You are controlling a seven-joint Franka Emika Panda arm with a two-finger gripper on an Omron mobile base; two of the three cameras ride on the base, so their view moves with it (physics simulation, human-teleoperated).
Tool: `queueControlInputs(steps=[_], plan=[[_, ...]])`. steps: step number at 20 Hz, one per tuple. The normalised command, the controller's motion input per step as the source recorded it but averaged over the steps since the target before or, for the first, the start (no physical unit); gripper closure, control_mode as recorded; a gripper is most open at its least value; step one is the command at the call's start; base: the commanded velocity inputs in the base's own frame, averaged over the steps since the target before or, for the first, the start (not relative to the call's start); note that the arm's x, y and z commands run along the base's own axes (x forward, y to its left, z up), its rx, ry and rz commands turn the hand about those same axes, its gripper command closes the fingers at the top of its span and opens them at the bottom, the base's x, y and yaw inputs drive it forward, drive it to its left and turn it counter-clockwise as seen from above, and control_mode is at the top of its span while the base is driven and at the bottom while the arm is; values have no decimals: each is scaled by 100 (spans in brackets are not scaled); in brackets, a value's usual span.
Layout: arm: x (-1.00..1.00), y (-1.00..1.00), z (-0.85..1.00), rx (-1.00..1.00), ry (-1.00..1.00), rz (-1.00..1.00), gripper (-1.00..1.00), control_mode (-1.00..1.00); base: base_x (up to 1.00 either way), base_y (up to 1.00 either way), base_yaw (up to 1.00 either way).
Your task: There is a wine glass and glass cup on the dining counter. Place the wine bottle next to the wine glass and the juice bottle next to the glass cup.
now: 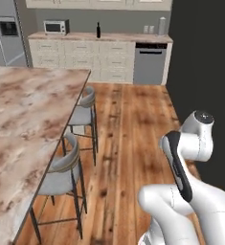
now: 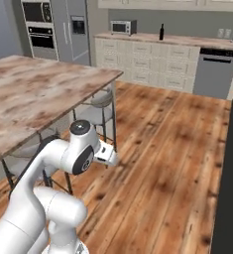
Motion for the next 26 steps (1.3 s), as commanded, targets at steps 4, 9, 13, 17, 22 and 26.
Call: queueControlInputs(steps=[4, 9, 13, 17, 22, 26], plan=[[0, 0, 0, 0, 0, 0, -100, 100, 84, 0, -8], [0, 0, 0, 0, 0, 0, -100, 100, 93, 0, 0], [0, 0, 0, 0, 0, 0, -100, 100, 94, 0, 0], [0, 0, 0, 0, 0, 0, -100, 100, 94, 0, 0], [0, 0, 0, 0, 0, 0, -100, 100, 94, 0, 0], [0, 0, 0, 0, 0, 0, -100, 100, 94, 0, 0]])
